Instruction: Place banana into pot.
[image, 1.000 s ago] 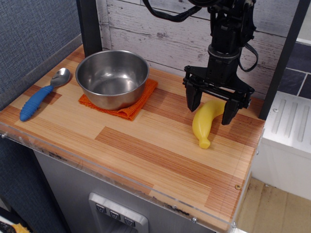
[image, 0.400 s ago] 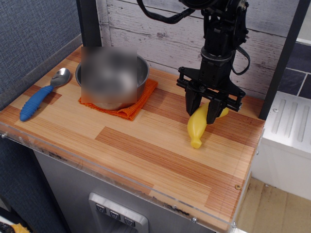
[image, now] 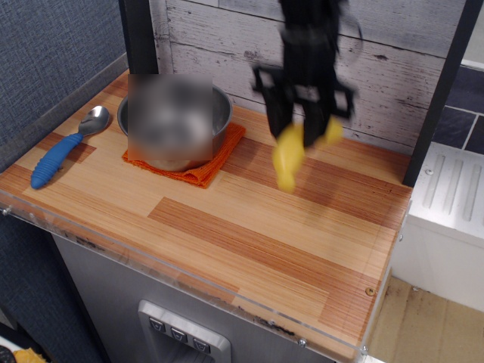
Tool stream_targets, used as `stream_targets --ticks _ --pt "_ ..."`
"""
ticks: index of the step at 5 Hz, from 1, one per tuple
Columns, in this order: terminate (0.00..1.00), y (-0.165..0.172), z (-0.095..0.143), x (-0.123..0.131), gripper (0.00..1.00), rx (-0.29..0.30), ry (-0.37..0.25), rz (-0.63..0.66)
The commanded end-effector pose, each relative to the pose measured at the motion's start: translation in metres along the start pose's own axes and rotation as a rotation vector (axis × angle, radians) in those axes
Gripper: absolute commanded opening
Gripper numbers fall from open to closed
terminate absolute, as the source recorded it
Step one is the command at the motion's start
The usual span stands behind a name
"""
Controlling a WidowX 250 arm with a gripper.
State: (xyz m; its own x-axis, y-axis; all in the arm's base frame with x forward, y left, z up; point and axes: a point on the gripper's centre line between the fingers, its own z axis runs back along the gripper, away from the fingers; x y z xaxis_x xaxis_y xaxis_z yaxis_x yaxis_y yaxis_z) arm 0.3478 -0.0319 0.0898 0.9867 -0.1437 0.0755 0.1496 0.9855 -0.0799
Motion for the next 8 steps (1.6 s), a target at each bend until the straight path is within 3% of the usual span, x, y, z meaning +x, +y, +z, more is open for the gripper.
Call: stream_targets --ticks 1,2,4,5,6,7,8 --pt "0.0 0.078 0.081 -0.02 0.0 -0.008 -0.116 0.095" --pt "0.0 0.126 0.071 -0.032 0.0 0.015 -0.076 0.164" --pt "0.0 0.158 0.033 -0.052 0.0 0.063 0.037 0.2" --pt "0.0 0.153 0.021 -0.053 1.0 0.031 0.067 0.205" --pt "0.0 0.14 0.024 -0.049 1.0 0.015 0.055 0.175" --pt "0.0 0.13 0.055 -0.047 1.0 0.01 -0.02 0.159" --pt "0.0 0.128 0.104 -0.067 1.0 0.061 -0.117 0.162"
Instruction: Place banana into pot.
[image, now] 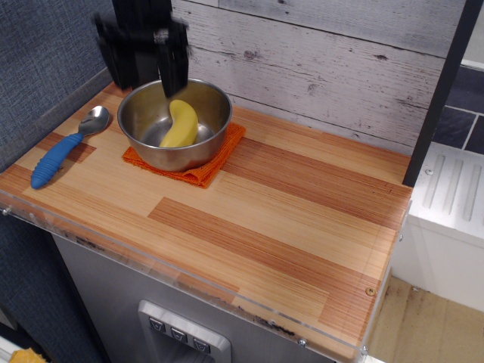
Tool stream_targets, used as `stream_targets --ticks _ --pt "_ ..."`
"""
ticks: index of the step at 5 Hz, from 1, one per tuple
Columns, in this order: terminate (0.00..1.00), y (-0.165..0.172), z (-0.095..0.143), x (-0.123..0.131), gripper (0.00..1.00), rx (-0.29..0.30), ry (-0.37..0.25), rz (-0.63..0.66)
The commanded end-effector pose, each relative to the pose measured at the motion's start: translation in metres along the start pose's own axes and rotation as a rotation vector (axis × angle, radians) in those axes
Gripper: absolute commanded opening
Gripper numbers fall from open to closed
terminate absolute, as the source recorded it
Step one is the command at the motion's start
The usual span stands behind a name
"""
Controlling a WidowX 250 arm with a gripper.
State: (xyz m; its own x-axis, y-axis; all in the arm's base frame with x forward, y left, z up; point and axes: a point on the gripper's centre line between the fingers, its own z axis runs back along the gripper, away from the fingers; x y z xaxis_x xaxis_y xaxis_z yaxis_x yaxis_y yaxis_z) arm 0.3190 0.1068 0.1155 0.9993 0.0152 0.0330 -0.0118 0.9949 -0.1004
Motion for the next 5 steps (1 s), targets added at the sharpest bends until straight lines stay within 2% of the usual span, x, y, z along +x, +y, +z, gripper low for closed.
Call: stream_targets --ticks 1,2,3,4,5 --pt "0.0 -0.004 0.075 -0.038 1.0 0.056 -0.225 -0.076" --pt "0.0 -0.008 0.058 -0.034 1.0 0.092 -0.198 -0.143" --pt "0.0 -0.008 0.043 -0.03 1.0 0.093 -0.168 -0.181" --pt "0.0 -0.008 0.043 -0.03 1.0 0.093 -0.168 -0.181" --pt "1.0 -0.008 0.043 -0.03 1.0 0.093 -0.168 -0.181"
